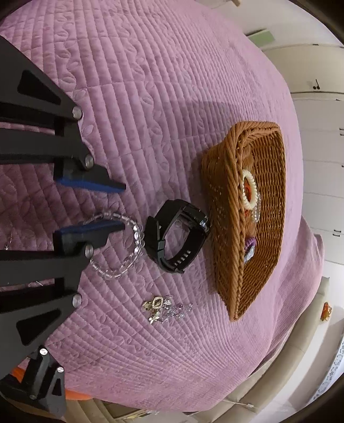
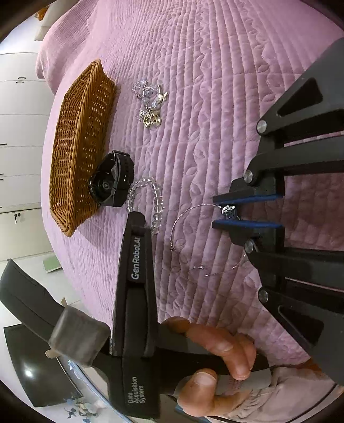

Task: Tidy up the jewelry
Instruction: 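Grasp the second clear bracelet with the left tool while the right tool grasps the silver hoop earring, then carry the bracelet and hoop earring over the basket with both tools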

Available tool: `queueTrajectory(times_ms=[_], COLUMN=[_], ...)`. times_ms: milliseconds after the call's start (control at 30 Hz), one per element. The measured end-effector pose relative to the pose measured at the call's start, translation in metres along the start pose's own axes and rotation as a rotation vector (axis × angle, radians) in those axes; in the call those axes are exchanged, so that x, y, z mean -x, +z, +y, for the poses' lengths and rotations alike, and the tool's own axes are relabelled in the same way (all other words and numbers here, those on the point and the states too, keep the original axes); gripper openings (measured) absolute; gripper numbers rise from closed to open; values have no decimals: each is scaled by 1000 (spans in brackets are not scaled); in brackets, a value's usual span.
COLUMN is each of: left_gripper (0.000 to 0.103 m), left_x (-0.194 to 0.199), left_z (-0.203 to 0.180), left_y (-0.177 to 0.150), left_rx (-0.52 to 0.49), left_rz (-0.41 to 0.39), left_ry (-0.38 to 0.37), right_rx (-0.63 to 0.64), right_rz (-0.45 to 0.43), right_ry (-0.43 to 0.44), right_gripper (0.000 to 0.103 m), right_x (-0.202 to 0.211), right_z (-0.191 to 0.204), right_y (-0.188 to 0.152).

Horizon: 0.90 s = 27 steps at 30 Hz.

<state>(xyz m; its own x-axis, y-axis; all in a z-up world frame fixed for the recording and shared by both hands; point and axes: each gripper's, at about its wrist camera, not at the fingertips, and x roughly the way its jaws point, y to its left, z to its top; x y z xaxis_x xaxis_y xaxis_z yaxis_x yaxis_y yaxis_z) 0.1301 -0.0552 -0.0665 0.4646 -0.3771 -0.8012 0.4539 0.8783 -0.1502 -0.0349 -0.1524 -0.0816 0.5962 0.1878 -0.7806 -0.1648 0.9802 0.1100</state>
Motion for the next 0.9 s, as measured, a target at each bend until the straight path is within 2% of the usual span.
queueTrajectory(times_ms=[200,733,900], left_gripper=[7,7,7], left_x=[2,28,42], left_z=[-8,-16,-16], left_y=[-4,-21,-23], left_rx=[-16,28,46], left_rz=[-7,-50,-76], left_ry=[13,-7,-36], right_rx=[-2,-114,-148], right_rz=[-4,-15,-32], right_ry=[3,9,4], right_gripper=[13,13,13], right_x=[10,32,40], right_z=[-8,-57,-74], right_y=[-9,-16,-15])
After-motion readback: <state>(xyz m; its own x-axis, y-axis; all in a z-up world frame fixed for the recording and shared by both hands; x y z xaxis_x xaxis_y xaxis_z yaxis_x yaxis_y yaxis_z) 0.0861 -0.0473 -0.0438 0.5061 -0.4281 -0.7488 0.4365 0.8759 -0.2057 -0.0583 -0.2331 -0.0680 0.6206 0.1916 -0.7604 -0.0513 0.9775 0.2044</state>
